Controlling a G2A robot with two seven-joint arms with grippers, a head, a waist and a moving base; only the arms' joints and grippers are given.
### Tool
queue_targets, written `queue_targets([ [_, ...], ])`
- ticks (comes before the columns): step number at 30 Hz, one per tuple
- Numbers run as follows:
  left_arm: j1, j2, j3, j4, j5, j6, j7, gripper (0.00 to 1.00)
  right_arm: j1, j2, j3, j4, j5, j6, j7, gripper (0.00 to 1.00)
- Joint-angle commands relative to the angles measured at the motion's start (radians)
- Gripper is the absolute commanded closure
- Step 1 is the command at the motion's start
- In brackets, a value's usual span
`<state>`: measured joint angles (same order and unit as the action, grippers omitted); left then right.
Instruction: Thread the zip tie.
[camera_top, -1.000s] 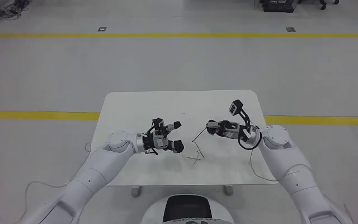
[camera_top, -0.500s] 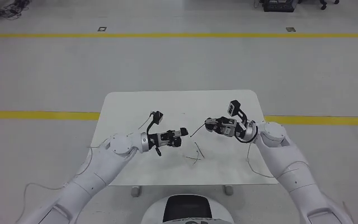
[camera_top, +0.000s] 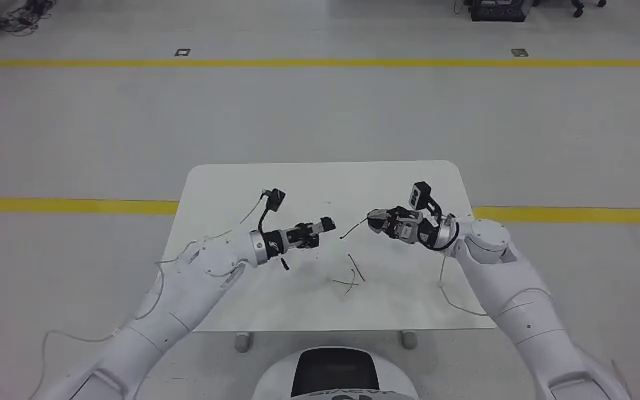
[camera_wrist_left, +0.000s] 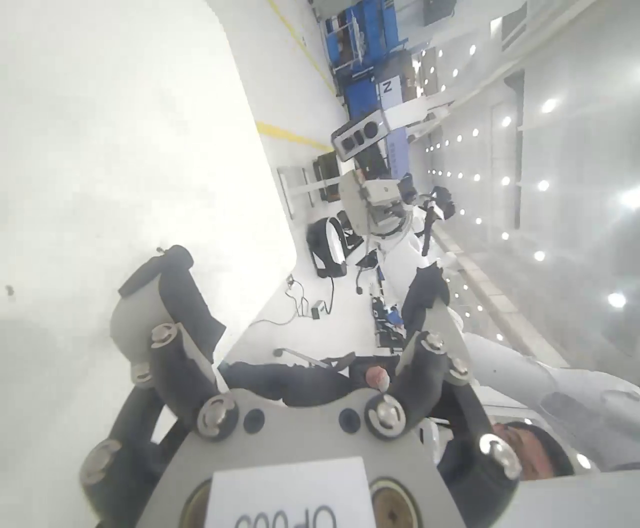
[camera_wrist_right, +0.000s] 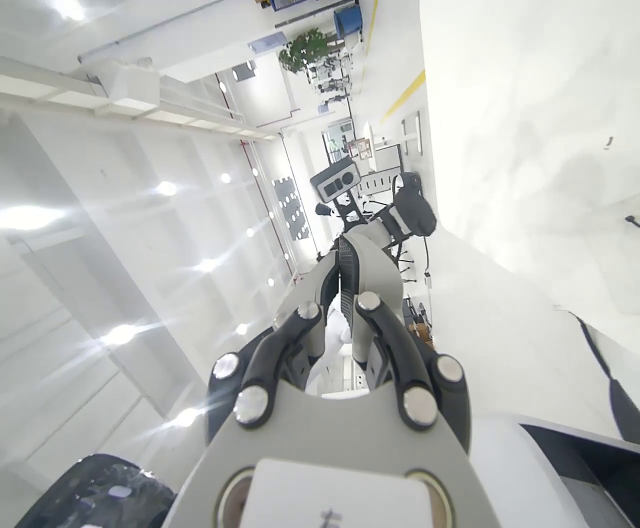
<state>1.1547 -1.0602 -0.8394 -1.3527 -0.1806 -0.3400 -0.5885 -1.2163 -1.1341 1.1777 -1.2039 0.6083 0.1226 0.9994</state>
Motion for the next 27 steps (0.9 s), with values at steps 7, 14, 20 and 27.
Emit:
queue_targets([
  [7, 0.045, 0.013, -0.001, -0.115, 0.287, 0.0, 0.123, 0.0, 0.016, -0.001, -0.006, 0.028, 0.021, 0.081, -0.003, 1.0],
  [14, 0.041, 0.024, 0.041, -0.152, 0.374, 0.0, 0.172, 0.0, 0.036, -0.004, -0.016, 0.06, 0.046, 0.126, 0.018, 1.0],
  [20, 0.041, 0.024, 0.041, -0.152, 0.374, 0.0, 0.172, 0.0, 0.035, -0.004, -0.016, 0.059, 0.047, 0.126, 0.014, 1.0],
  [27, 0.05, 0.031, 0.058, -0.22, 0.581, 0.0, 0.295, 0.0, 0.099, 0.002, -0.047, 0.143, 0.085, 0.217, 0.039, 1.0],
])
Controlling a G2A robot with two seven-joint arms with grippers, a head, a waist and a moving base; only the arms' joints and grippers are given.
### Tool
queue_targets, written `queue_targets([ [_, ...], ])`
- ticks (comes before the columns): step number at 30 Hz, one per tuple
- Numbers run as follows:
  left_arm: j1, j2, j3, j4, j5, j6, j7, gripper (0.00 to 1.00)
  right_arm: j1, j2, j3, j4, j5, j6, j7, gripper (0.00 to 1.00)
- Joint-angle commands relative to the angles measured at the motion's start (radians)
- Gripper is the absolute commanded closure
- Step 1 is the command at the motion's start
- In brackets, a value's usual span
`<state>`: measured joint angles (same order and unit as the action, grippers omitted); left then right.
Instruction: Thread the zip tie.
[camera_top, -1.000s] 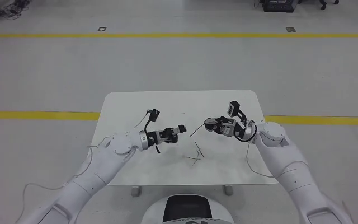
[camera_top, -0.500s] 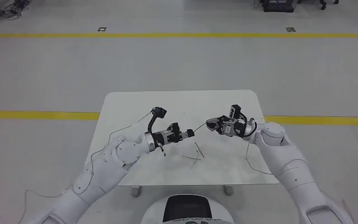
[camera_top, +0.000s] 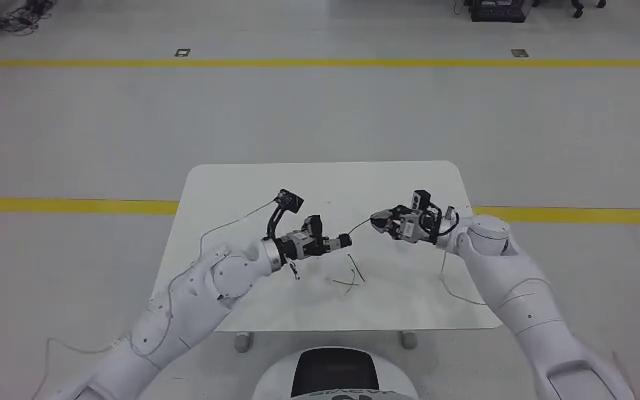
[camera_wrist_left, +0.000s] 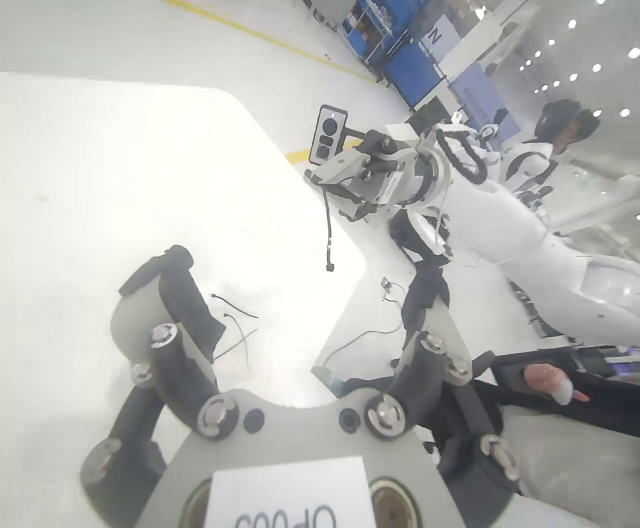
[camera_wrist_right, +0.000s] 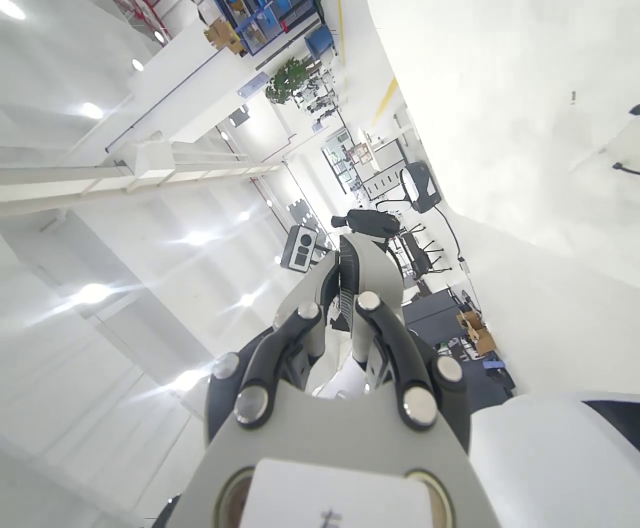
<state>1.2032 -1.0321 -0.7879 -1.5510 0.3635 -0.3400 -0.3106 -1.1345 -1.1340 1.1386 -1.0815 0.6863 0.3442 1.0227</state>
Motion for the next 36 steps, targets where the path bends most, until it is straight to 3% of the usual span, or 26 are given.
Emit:
queue_targets([
  [1, 0.003, 0.007, 0.018, -0.039, 0.079, 0.0, 0.031, 0.0, 0.03, 0.005, -0.022, 0.046, 0.017, -0.004, 0.034, 1.0],
  [4, 0.01, 0.022, 0.045, -0.053, 0.174, 0.0, 0.114, 0.0, 0.088, 0.014, -0.078, 0.124, 0.042, -0.004, 0.084, 1.0],
  [8, -0.003, 0.044, 0.097, -0.057, 0.29, 0.0, 0.229, 0.0, 0.183, 0.026, -0.175, 0.233, 0.091, -0.004, 0.149, 1.0],
  [11, -0.004, 0.046, 0.101, -0.056, 0.297, 0.0, 0.236, 0.0, 0.245, 0.029, -0.262, 0.31, 0.116, -0.004, 0.205, 1.0],
  [19, -0.004, 0.046, 0.101, -0.056, 0.297, 0.0, 0.236, 0.0, 0.245, 0.029, -0.262, 0.31, 0.116, -0.004, 0.205, 1.0],
  [23, -0.02, 0.046, 0.111, -0.065, 0.447, 0.0, 0.285, 0.0, 0.231, 0.028, -0.264, 0.312, 0.151, -0.004, 0.212, 1.0],
  [27, -0.03, 0.052, 0.131, -0.054, 0.641, 0.0, 0.348, 0.0, 0.264, 0.031, -0.308, 0.365, 0.174, -0.004, 0.276, 1.0],
  [33, -0.038, 0.059, 0.146, -0.035, 0.846, 0.005, 0.438, 0.0, 0.352, 0.026, -0.436, 0.484, 0.206, -0.004, 0.365, 1.0],
  [36, -0.039, 0.058, 0.156, -0.046, 0.927, 0.002, 0.465, 0.0, 0.396, 0.017, -0.512, 0.533, 0.245, -0.004, 0.367, 1.0],
])
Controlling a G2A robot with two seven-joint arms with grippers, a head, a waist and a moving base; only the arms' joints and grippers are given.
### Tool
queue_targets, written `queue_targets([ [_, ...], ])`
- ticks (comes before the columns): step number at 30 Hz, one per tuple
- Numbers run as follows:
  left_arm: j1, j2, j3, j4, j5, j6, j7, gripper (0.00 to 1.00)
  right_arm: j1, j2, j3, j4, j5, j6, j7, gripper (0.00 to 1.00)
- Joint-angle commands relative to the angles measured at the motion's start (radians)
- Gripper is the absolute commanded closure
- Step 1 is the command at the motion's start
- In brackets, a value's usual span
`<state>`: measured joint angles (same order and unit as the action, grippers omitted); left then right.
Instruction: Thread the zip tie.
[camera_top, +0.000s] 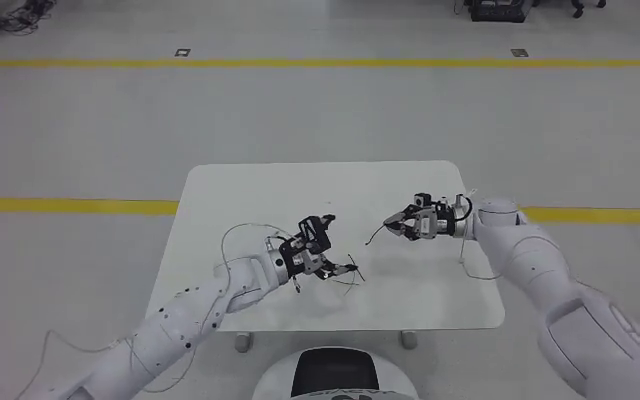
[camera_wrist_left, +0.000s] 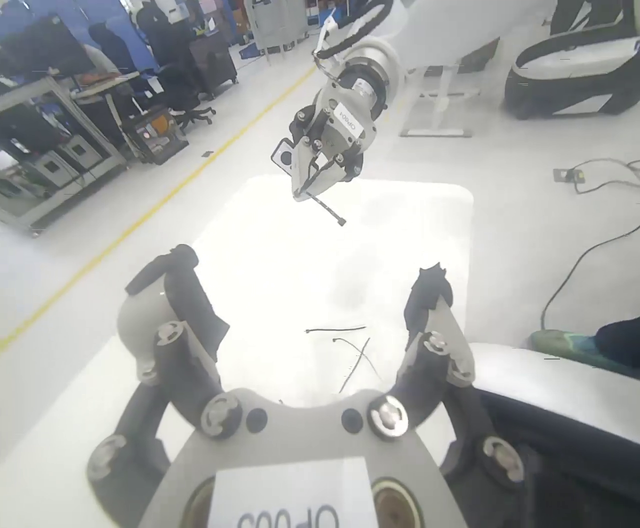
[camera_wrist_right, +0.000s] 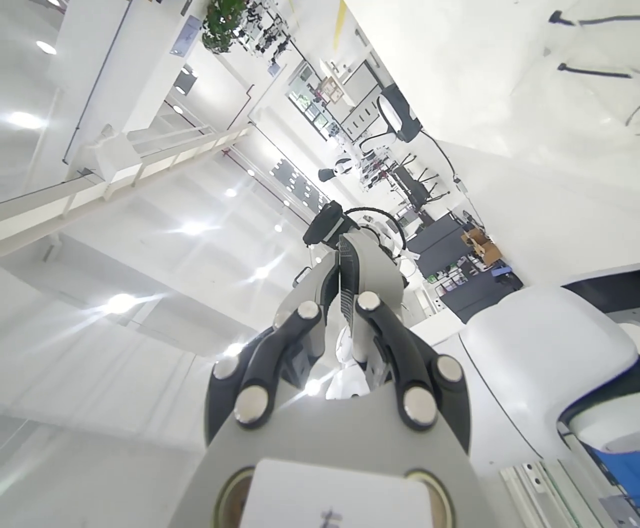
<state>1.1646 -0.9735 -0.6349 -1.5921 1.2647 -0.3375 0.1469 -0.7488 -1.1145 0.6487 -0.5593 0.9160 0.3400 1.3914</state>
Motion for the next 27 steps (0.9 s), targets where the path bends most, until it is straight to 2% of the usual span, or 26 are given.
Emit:
queue_targets([
  [1, -0.001, -0.001, 0.008, -0.008, 0.046, -0.002, 0.012, 0.0, 0.021, -0.006, -0.048, 0.021, 0.027, 0.0, -0.001, 1.0],
  [2, -0.001, -0.003, 0.011, -0.008, 0.057, -0.001, 0.012, 0.0, 0.034, -0.008, -0.071, 0.033, 0.039, 0.0, -0.001, 1.0],
  [10, 0.0, -0.003, 0.011, -0.01, 0.059, 0.001, 0.013, 0.0, 0.034, -0.008, -0.071, 0.033, 0.039, 0.0, -0.001, 1.0],
  [12, -0.006, -0.005, 0.015, -0.01, 0.091, 0.001, 0.007, 0.0, 0.02, -0.008, -0.064, 0.015, 0.044, -0.01, -0.034, 1.0],
  [14, -0.016, -0.007, 0.023, -0.022, 0.156, 0.02, -0.018, 0.0, 0.01, -0.005, -0.06, -0.01, 0.033, 0.0, -0.043, 1.0],
  [20, -0.026, -0.021, 0.047, -0.038, 0.263, 0.078, -0.031, 0.0, -0.009, 0.006, -0.047, -0.063, 0.015, 0.0, -0.053, 1.0],
  [22, -0.023, -0.025, 0.049, -0.035, 0.288, 0.122, -0.034, 0.0, -0.012, 0.01, -0.04, -0.072, 0.02, 0.0, -0.047, 1.0],
  [27, -0.023, -0.025, 0.049, -0.035, 0.288, 0.122, -0.034, 0.0, -0.012, 0.01, -0.04, -0.072, 0.02, 0.0, -0.047, 1.0],
])
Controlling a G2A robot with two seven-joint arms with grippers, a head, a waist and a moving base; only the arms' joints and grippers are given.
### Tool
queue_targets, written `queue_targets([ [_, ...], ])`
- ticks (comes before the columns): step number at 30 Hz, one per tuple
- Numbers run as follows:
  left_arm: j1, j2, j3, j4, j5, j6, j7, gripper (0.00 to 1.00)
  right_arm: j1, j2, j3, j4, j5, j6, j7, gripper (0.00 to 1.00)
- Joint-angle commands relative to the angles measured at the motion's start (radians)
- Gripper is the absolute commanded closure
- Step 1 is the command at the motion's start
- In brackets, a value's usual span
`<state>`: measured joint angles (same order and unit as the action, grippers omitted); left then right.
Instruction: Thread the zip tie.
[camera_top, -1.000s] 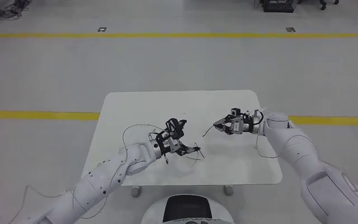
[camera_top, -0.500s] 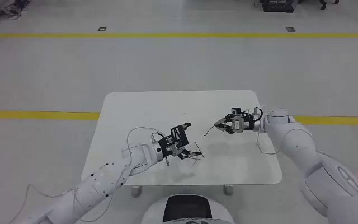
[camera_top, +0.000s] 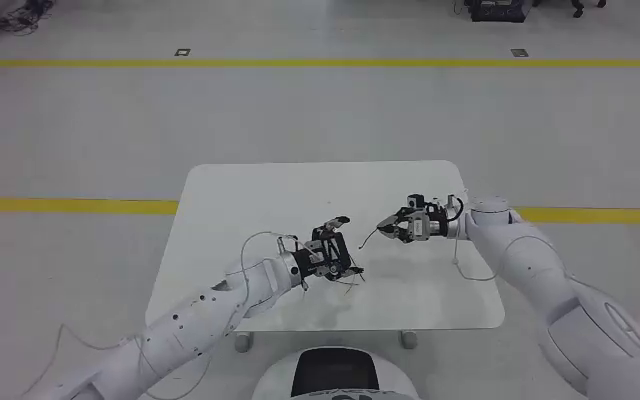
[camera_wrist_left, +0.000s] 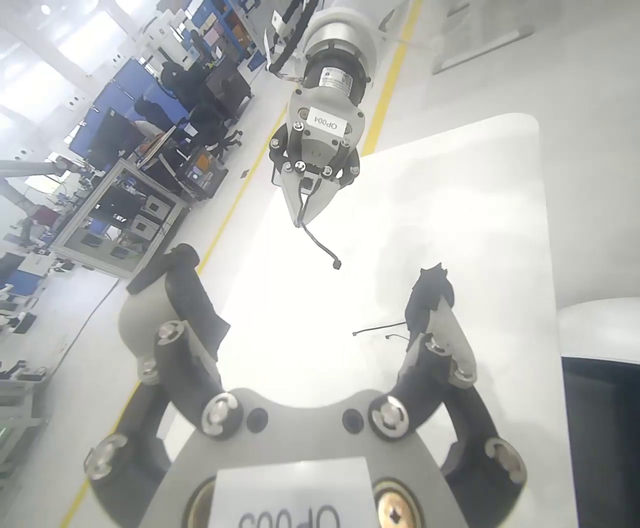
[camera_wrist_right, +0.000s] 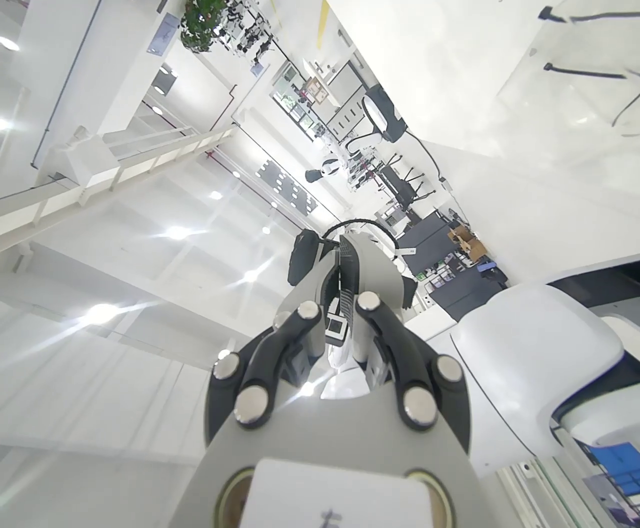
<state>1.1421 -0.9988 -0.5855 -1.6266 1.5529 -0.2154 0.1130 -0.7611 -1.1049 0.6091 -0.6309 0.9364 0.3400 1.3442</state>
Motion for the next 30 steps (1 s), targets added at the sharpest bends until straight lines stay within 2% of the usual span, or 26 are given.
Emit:
queue_targets([
  [1, 0.0, 0.0, 0.0, 0.0, 0.0, -0.001, 0.0, 0.0, 0.0, 0.0, 0.0, 0.0, 0.0, 0.0, 0.0, 1.0],
  [4, -0.003, -0.001, 0.002, -0.004, 0.017, 0.009, -0.029, 0.0, -0.016, 0.001, 0.013, -0.026, 0.008, -0.012, -0.036, 1.0],
  [8, -0.037, 0.008, 0.035, -0.018, 0.017, 0.028, -0.085, 0.02, -0.034, 0.011, 0.037, -0.065, 0.0, -0.011, -0.07, 1.0],
  [10, -0.052, 0.014, 0.057, -0.022, 0.017, 0.041, -0.097, 0.12, -0.043, 0.017, 0.051, -0.086, -0.007, -0.006, -0.084, 1.0],
  [11, -0.058, 0.016, 0.066, -0.022, 0.017, 0.047, -0.099, 0.31, -0.047, 0.019, 0.056, -0.095, -0.009, -0.002, -0.089, 1.0],
  [12, -0.069, 0.02, 0.08, -0.022, 0.017, 0.055, -0.109, 0.45, -0.052, 0.022, 0.063, -0.105, -0.013, 0.0, -0.095, 1.0],
  [16, -0.096, 0.031, 0.124, -0.022, 0.017, 0.08, -0.117, 0.64, -0.066, 0.031, 0.078, -0.13, -0.017, 0.0, -0.109, 1.0],
  [22, -0.123, 0.044, 0.167, -0.022, 0.017, 0.105, -0.112, 0.68, -0.076, 0.041, 0.083, -0.159, -0.017, 0.0, -0.127, 1.0],
  [30, -0.143, 0.054, 0.199, -0.024, 0.017, 0.122, -0.109, 0.73, -0.079, 0.051, 0.075, -0.177, -0.008, 0.0, -0.141, 1.0],
])
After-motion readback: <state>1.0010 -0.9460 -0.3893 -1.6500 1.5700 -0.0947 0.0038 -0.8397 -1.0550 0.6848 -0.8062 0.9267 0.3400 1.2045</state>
